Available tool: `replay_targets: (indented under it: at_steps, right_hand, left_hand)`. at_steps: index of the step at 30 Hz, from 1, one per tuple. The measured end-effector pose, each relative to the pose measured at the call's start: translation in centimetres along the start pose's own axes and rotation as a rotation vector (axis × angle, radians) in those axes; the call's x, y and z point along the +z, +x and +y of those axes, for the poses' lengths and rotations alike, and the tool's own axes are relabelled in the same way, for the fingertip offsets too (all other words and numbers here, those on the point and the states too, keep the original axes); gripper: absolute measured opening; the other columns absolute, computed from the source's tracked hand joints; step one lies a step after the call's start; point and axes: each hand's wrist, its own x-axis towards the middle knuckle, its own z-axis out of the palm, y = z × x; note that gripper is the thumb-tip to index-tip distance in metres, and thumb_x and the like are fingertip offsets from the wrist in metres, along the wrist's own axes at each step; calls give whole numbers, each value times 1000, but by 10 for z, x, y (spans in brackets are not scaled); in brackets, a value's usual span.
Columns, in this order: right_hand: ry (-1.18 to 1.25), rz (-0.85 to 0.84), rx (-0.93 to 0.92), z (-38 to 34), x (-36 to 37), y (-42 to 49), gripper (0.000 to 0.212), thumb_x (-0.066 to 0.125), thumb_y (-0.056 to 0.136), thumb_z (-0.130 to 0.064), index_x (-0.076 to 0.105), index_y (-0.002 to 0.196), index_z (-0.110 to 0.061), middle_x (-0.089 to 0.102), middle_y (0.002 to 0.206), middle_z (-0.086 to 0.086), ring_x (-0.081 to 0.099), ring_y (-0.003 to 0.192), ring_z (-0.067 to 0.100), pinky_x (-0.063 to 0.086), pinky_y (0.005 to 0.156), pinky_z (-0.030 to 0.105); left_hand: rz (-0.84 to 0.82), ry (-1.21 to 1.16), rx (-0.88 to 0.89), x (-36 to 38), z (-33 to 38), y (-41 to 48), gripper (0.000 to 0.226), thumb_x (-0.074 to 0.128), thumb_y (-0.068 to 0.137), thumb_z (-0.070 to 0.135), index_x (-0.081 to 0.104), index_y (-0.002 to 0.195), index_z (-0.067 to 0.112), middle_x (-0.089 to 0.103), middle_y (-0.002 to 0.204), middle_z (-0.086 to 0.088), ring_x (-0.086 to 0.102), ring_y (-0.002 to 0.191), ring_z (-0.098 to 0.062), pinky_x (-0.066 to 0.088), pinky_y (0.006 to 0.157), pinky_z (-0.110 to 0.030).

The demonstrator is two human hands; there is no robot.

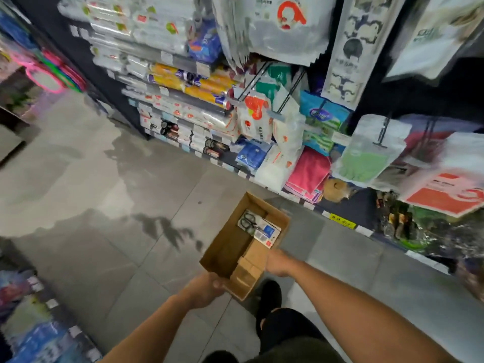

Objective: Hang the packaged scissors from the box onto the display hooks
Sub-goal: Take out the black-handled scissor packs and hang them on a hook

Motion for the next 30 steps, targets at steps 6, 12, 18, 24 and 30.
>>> replay_targets:
  at_steps: [6,12,18,24,30]
  right_hand:
    - [189,97,79,-28,-14,23,9,51,94,-21,54,88,-15,57,88,3,57,81,14,46,72,25]
    - [377,114,197,-37,-8,60,21,49,96,-17,60,110,-8,62,111,12,61,98,22,46,78,26]
    - [738,287,344,-56,15,135,6,52,94,-14,55,88,-14,57,88,5,59,80,18,54,78,33]
    - [1058,451,600,-53,68,267,33,49,95,-17,58,123,-2,60,124,20,59,111,33,48,89,36]
    - [1642,421,618,-40,123,415,22,46,98,-11,60,114,-4,52,89,4,57,83,18,48,71,29]
  left_hand:
    - [-37,142,7,-67,-9,54,12,53,96,27,56,101,16,58,104,-4,57,96,-18,48,84,-26]
    - [-187,343,105,-109,8,115,29,52,95,28,63,114,10,57,102,-1,60,105,-20,47,93,-31]
    - [-277,568,328,-139,25,217,30,48,99,25,65,113,5,62,119,-10,58,114,-24,45,97,-34]
    - [-298,779,464,-137,17,356,24,47,98,24,62,110,10,63,117,-6,55,101,-20,40,83,-26]
    - [-304,753,482,-95,2,478,24,49,96,20,67,106,7,66,108,-8,61,104,-26,46,88,-35]
